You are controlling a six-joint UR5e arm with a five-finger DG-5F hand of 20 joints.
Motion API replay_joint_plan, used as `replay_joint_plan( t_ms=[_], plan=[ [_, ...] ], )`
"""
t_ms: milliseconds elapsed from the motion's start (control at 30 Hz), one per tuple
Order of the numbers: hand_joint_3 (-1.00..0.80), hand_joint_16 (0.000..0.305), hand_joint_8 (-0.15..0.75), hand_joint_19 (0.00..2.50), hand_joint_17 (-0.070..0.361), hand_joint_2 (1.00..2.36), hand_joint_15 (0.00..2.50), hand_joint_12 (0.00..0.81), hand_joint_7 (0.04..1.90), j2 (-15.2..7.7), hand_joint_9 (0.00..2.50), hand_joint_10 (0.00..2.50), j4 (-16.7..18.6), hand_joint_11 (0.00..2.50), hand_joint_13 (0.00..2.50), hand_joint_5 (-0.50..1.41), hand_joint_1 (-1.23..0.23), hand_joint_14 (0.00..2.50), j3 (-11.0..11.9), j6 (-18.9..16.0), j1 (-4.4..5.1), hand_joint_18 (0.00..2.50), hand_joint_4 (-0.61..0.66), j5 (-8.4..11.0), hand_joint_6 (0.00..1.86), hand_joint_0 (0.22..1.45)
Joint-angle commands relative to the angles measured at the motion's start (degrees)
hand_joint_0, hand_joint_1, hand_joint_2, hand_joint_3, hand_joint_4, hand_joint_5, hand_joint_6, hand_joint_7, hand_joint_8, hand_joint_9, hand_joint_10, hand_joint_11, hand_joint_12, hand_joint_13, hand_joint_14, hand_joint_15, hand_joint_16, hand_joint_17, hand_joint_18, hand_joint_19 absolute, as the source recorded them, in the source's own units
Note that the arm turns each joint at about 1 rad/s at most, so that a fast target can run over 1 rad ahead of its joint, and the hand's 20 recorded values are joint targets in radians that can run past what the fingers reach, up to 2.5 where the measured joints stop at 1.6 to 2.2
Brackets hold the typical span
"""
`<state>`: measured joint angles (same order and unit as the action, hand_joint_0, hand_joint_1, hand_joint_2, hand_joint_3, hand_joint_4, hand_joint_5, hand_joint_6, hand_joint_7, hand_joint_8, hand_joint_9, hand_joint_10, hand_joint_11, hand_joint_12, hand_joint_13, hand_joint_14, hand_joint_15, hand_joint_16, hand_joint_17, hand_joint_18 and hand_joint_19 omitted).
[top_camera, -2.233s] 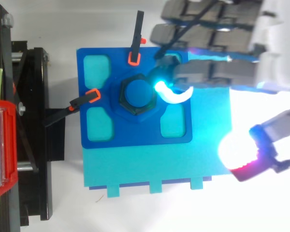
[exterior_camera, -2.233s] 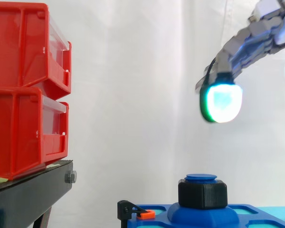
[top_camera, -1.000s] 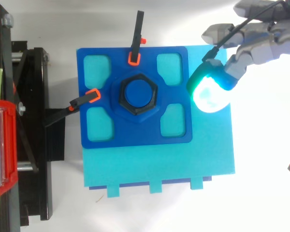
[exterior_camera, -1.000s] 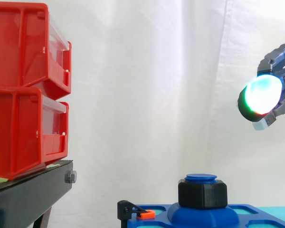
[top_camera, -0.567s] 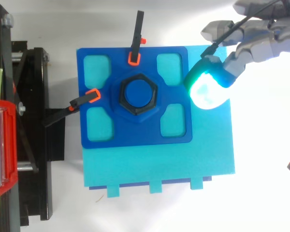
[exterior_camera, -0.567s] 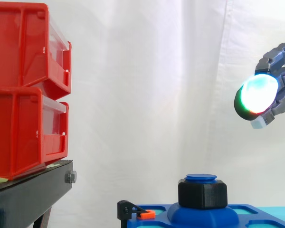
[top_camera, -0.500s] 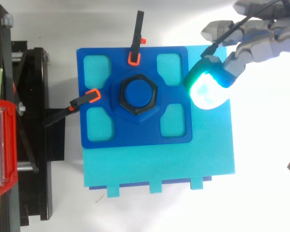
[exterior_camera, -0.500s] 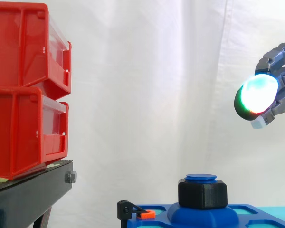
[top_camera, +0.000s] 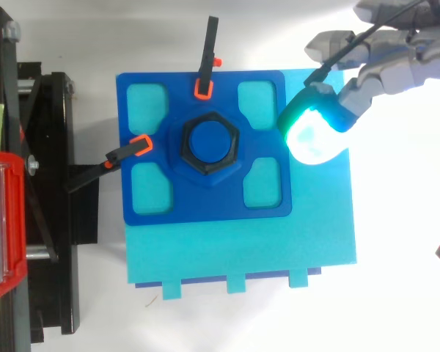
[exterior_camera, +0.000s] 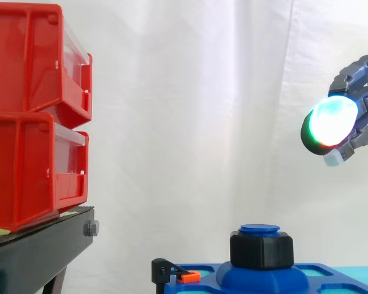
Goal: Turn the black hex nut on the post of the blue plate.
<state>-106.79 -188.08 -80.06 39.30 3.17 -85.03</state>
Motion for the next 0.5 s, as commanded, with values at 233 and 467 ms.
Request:
replay_joint_plan(
  t_ms=[233, 467],
  plan=[
    [-0.5, 0.05, 0.172, 0.0, 0.113, 1.0, 0.0, 0.35, 0.62, 0.0, 0.0, 0.0, 0.0, 0.0, 0.0, -0.25, -0.45, 0.0, -0.01, 0.07, -0.01, 0.0, 0.09, 0.04, 0.5, 0.44],
    [-0.5, 0.05, 0.17, 0.0, 0.113, 1.0, 0.0, 0.35, 0.61, 0.0, 0.0, 0.0, 0.0, 0.0, 0.0, -0.25, -0.46, 0.0, -0.01, 0.07, -0.01, 0.0, 0.08, -0.05, 0.5, 0.44]
  ],
)
